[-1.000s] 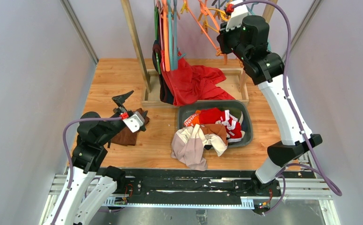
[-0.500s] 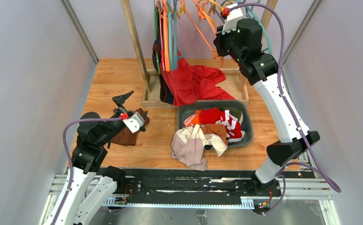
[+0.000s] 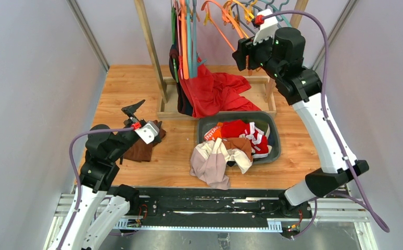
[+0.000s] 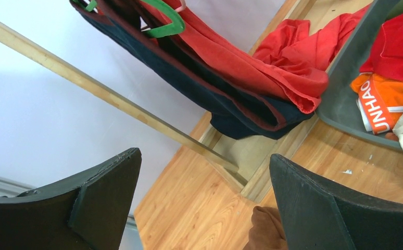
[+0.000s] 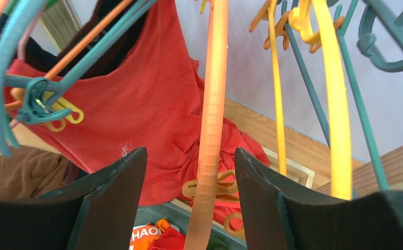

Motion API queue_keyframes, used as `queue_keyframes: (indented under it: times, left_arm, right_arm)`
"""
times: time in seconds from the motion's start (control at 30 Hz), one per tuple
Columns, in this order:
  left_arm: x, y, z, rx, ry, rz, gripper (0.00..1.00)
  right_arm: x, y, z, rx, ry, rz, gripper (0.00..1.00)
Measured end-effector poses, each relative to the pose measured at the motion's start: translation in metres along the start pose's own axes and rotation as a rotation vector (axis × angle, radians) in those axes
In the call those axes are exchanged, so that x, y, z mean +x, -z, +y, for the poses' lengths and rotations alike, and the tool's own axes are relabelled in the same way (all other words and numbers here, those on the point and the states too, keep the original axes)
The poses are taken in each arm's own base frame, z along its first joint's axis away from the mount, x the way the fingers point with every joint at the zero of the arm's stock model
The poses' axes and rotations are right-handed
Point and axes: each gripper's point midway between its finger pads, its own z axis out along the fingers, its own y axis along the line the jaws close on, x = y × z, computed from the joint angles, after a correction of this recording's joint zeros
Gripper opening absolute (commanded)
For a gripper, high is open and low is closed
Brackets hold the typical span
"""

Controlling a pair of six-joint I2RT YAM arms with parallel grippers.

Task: Remove the underwear clipped to the hanger
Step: Place the hanger at the clothesline, then pick up the underwear from the center of the board.

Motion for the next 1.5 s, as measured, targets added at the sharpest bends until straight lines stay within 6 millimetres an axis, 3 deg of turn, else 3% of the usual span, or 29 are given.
queue_keyframes:
  times: [0.2, 0.47, 0.63, 0.77, 1.0, 1.13, 1.3, 1.5]
  left_arm:
    - [0.007, -0.002, 0.004, -0.025, 0.03, 0.034, 0.98]
    - [0.03, -0.011, 0.011, -0.08, 0.114, 0.141, 0.98]
    - [0.042, -0.016, 0.022, -0.137, 0.159, 0.207, 0.98]
    - [0.053, -0.017, 0.024, -0.166, 0.185, 0.255, 0.98]
    - [0.066, -0.016, 0.034, -0.222, 0.232, 0.306, 0.98]
    - [0.068, -0.014, 0.038, -0.247, 0.25, 0.316, 0.98]
    - [0.07, -0.013, 0.04, -0.258, 0.258, 0.322, 0.98]
    - [0.07, -0.013, 0.04, -0.255, 0.257, 0.322, 0.98]
  right_arm:
    - [-0.017, 0.023, 0.005, -0.035, 0.021, -0.046, 0.65]
    - [-0.024, 0.048, 0.009, -0.067, 0.076, -0.063, 0.66]
    - [-0.02, 0.067, 0.022, -0.149, 0.135, -0.058, 0.66]
    - [-0.003, 0.082, 0.037, -0.248, 0.191, -0.022, 0.66]
    - [0.046, 0.117, 0.074, -0.481, 0.305, 0.064, 0.64]
    - [0.087, 0.135, 0.103, -0.645, 0.379, 0.117, 0.62]
    - [0.162, 0.142, 0.137, -0.83, 0.449, 0.25, 0.61]
    - [0.252, 0.131, 0.161, -0.971, 0.518, 0.426, 0.61]
